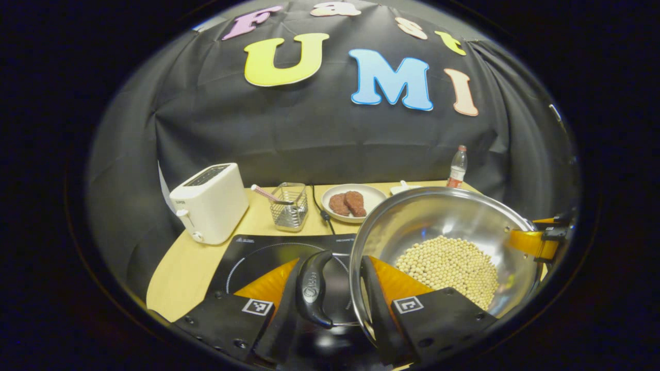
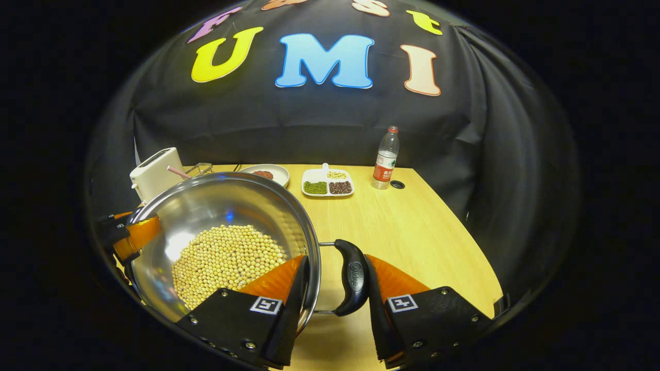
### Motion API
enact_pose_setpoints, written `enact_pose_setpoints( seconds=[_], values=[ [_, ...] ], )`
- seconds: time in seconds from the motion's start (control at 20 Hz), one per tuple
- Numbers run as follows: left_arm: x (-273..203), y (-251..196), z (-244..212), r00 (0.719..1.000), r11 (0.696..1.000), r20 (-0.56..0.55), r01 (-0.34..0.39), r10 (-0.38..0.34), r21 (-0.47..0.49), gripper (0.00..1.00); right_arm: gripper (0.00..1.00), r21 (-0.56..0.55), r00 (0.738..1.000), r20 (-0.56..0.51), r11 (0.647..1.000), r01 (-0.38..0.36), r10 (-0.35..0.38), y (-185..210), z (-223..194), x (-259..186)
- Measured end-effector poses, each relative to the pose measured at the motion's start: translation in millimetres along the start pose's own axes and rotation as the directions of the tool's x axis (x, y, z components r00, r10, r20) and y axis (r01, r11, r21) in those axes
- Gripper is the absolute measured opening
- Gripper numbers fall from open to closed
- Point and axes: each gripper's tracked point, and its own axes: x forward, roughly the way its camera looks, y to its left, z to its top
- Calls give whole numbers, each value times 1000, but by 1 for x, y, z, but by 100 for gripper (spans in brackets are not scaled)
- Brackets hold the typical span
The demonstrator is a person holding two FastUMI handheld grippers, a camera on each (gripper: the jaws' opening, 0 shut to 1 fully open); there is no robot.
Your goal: First push the handle of the pot to place it horizontally, then grasp the pot with both hands and set it on the induction cooktop.
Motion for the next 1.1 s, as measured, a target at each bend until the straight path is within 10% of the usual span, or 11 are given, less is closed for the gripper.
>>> enact_pose_setpoints(
  seconds=[1.1],
  values=[
    [37, 192, -32, 994, 995, -55, -92, 90, -36, 71, 59, -26, 994, -63, 996, -86, 84, 171, 17, 53]
  ],
)
